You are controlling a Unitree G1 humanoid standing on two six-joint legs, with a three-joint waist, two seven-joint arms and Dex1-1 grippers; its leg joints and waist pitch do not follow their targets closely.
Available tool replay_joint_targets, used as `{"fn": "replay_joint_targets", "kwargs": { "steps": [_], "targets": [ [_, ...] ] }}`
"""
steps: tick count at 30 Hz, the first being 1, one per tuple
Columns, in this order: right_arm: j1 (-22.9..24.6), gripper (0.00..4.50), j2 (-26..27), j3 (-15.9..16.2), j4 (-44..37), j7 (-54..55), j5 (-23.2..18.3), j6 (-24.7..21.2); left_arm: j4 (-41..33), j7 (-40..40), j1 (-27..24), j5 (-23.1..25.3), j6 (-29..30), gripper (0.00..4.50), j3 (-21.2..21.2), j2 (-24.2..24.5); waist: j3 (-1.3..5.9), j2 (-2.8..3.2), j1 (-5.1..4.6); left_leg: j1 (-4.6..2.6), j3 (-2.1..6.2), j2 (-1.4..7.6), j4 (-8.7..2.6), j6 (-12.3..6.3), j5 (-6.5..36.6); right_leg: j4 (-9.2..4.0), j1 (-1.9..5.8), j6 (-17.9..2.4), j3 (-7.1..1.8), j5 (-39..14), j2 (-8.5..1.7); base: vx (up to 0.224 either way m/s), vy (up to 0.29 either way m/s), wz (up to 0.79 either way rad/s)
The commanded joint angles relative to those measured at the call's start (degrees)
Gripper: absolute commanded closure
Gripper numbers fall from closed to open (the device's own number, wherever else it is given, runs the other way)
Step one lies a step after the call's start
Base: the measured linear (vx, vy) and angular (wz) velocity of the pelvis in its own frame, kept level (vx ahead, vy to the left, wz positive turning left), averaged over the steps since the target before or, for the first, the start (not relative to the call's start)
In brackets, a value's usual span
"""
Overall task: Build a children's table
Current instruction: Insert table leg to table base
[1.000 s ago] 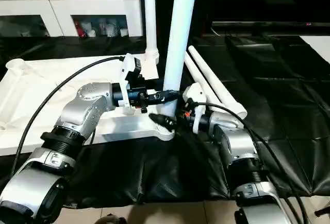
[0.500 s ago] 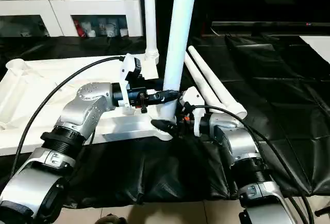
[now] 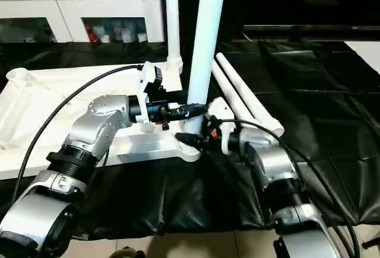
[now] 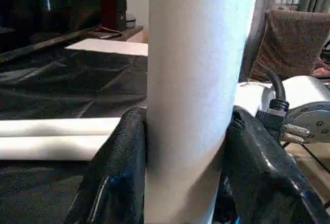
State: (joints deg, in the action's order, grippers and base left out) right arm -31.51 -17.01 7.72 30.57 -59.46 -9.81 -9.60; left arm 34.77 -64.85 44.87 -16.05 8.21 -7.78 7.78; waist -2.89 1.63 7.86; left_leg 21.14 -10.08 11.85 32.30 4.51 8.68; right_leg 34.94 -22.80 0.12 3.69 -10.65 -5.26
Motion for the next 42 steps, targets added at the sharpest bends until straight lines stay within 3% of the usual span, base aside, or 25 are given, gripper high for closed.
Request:
{"fn": "replay_joint_targets", "kwargs": {
  "steps": [1, 13, 15, 16, 20, 24, 28, 33, 34, 38, 42],
  "targets": [
    [-1.0, 2.40, 0.2, 0.6, 1.9, 0.1, 0.7, -0.7, 2.4, 0.5, -1.4, 3.7, 1.5, 2.59, -2.7, 0.9, 3.16, -0.22, -0.22, -0.72, 0.30, 1.06, -3.96, -0.27, 21.3, -5.72, 2.18, -9.7, -1.94, -22.3, -2.72, 0.000, 0.000, 0.00],
    [-0.9, 2.51, 0.5, 1.3, 3.6, -1.1, 1.0, 0.0, 2.1, 0.4, -1.9, 5.3, 1.2, 2.59, -4.3, 1.8, 3.10, -0.15, -0.58, -0.70, 0.32, 1.07, -4.02, -0.38, 21.8, -5.78, 2.13, -9.7, -1.93, -22.7, -2.70, 0.000, 0.000, 0.00],
    [-0.7, 2.51, 0.7, 1.2, 3.8, -1.0, 0.8, 0.0, 1.7, -0.8, -2.1, 4.7, 2.1, 2.04, -4.4, 2.0, 3.07, -0.13, -0.63, -0.76, 0.31, 1.04, -4.03, -0.34, 22.2, -5.85, 2.08, -9.6, -1.92, -23.4, -2.72, 0.000, 0.000, 0.00],
    [-0.4, 2.51, 0.9, 1.1, 3.9, -1.0, 0.7, 0.0, 1.2, -1.1, -2.5, 4.5, 1.6, 1.90, -4.2, 2.3, 3.11, 0.09, -0.68, -0.69, 0.38, 1.05, -4.05, -0.26, 22.2, -5.78, 2.13, -9.6, -1.92, -23.4, -2.75, 0.000, 0.000, 0.00],
    [0.4, 2.51, 1.4, 1.2, 4.0, -0.7, 0.6, 0.0, 0.3, -1.3, -3.9, 4.1, -0.4, 1.59, -3.3, 3.3, 3.20, -0.07, -1.05, -0.51, 0.43, 1.10, -4.15, -0.49, 21.5, -5.65, 2.22, -9.7, -1.94, -21.7, -2.64, 0.000, 0.000, 0.00],
    [1.1, 2.51, 1.8, 1.3, 4.2, -0.6, 0.6, 0.0, -1.6, -3.5, -5.4, 3.3, -0.7, 1.59, -2.8, 5.3, 3.56, 0.23, -1.34, -0.35, 0.33, 1.19, -4.00, -0.62, 19.3, -5.21, 2.31, -10.8, -1.95, -17.7, -2.61, 0.000, 0.000, 0.00],
    [1.6, 2.51, 1.9, 1.5, 4.4, -0.6, 0.8, 0.2, -3.8, -8.3, -7.6, 2.5, 0.4, 1.59, -2.6, 9.6, 3.31, 0.19, -1.51, -0.51, 0.28, 1.19, -4.19, -0.28, 20.9, -5.25, 2.19, -11.1, -1.95, -19.4, -2.62, 0.000, 0.000, 0.00],
    [1.6, 2.51, 1.9, 1.8, 4.5, -0.9, 1.1, 0.1, -1.9, -11.7, -9.5, 6.7, -2.0, 1.59, -5.5, 15.4, 3.16, 0.43, -1.86, -0.80, 0.31, 1.19, -4.37, 0.39, 22.7, -5.42, 1.81, -10.2, -2.08, -21.1, -2.49, 0.000, 0.000, 0.00],
    [1.5, 2.51, 1.9, 1.9, 4.6, -0.9, 1.2, 0.2, -1.2, -11.5, -9.7, 8.0, -3.0, 1.87, -6.2, 16.1, 3.15, 0.53, -1.77, -0.95, 0.35, 1.26, -4.42, 0.68, 23.3, -5.42, 1.67, -10.1, -2.13, -21.6, -2.54, 0.000, 0.000, 0.00],
    [1.3, 2.51, 1.8, 2.0, 4.9, -1.0, 1.4, 0.5, 2.2, -8.6, -9.8, 12.3, -6.7, 2.00, -8.0, 17.5, 3.09, 0.36, -1.71, -0.95, 0.44, 1.21, -4.47, 1.12, 24.0, -5.55, 1.75, -9.5, -2.23, -23.4, -2.85, 0.000, 0.000, 0.00],
    [1.1, 2.51, 1.8, 2.0, 5.2, -1.1, 1.5, 0.7, 4.8, -5.6, -9.2, 13.7, -7.3, 2.34, -8.1, 17.6, 3.28, 0.32, -1.48, -0.84, 0.38, 1.28, -4.36, 0.97, 22.1, -5.29, 1.82, -9.8, -2.26, -21.1, -2.87, 0.000, 0.000, 0.00]
  ]
}}
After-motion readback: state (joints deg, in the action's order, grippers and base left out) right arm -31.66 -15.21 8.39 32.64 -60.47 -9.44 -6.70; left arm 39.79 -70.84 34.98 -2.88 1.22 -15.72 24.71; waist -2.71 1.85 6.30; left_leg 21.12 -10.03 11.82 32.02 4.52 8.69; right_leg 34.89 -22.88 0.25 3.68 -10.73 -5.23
